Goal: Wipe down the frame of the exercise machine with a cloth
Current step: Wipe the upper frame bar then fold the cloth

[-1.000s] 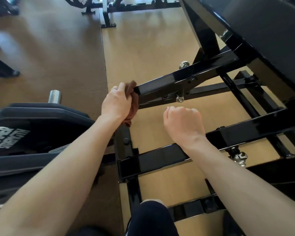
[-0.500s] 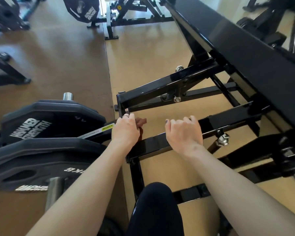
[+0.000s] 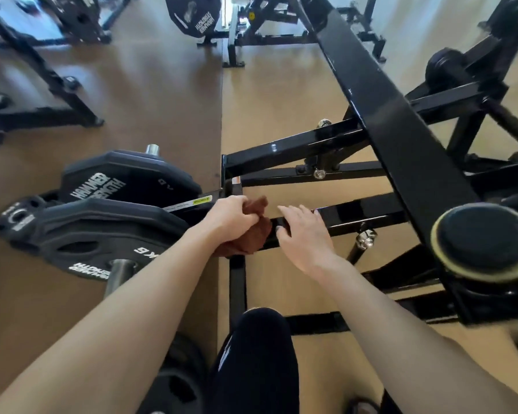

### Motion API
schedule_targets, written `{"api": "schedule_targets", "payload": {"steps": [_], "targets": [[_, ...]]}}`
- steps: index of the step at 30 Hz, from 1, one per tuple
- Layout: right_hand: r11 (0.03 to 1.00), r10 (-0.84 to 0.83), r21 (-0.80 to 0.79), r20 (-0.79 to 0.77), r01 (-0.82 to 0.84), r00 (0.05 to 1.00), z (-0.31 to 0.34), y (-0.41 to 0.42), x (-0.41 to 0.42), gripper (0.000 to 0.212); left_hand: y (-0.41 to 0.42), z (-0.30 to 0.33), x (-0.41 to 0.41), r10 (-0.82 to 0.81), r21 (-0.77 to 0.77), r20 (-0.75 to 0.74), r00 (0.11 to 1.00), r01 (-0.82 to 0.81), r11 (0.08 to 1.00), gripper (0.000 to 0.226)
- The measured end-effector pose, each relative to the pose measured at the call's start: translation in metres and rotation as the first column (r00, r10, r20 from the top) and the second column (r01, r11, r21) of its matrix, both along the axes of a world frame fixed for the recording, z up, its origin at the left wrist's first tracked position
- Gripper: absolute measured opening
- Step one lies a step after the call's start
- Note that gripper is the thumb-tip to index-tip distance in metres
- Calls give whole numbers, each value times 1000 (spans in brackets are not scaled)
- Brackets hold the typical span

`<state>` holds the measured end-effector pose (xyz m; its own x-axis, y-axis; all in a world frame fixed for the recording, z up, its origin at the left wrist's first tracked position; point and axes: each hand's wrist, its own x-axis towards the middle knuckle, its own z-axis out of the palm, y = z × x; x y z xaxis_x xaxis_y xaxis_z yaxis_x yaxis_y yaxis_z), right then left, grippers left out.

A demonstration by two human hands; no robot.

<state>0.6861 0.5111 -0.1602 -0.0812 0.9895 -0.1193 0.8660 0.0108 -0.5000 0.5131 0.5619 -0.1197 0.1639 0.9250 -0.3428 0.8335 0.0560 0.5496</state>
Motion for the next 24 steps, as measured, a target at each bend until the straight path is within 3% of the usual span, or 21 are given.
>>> {"api": "schedule_targets", "payload": {"steps": [1, 2, 4, 5, 6, 10, 12, 14, 19, 21, 24], "targets": [[997, -58, -56, -217, 47, 974, 10, -9, -5, 48, -6, 11, 4, -20, -76, 25, 999, 22, 997, 28], [983, -160, -151, -441, 103, 883, 21, -17, -11, 47, -13, 24, 7, -30, -151, 47, 998, 37, 988, 27], [901, -417, -404, -709, 157, 568, 50, -29, -23, 42, -29, 49, 4, 0, -252, 86, 996, 22, 968, 24], [842, -528, -517, -734, 154, 426, 68, -35, -31, 39, -39, 61, -1, 44, -283, 112, 993, -10, 959, 22], [782, -613, -607, -711, 142, 344, 88, -43, -39, 36, -49, 75, -7, 97, -314, 141, 985, -48, 948, 22], [520, -832, -854, -507, -2, 225, 175, -85, -68, 42, -94, 142, -38, 332, -499, 217, 918, -188, 846, 16], [423, -891, -902, -432, -85, 141, 223, -103, -80, 44, -116, 177, -58, 433, -576, 216, 875, -243, 780, 17], [371, -912, -918, -388, -137, 131, 266, -120, -95, 45, -138, 208, -78, 510, -642, 188, 839, -288, 710, 30], [346, -893, -932, -362, -109, 266, 347, -160, -131, 45, -186, 289, -115, 605, -757, 103, 789, -333, 562, 61], [372, -865, -927, -368, -56, 340, 367, -174, -139, 45, -201, 319, -125, 626, -770, 116, 771, -328, 547, 67], [389, -859, -921, -367, -11, 358, 393, -190, -149, 49, -224, 356, -136, 639, -785, 169, 750, -290, 548, 69]]}}
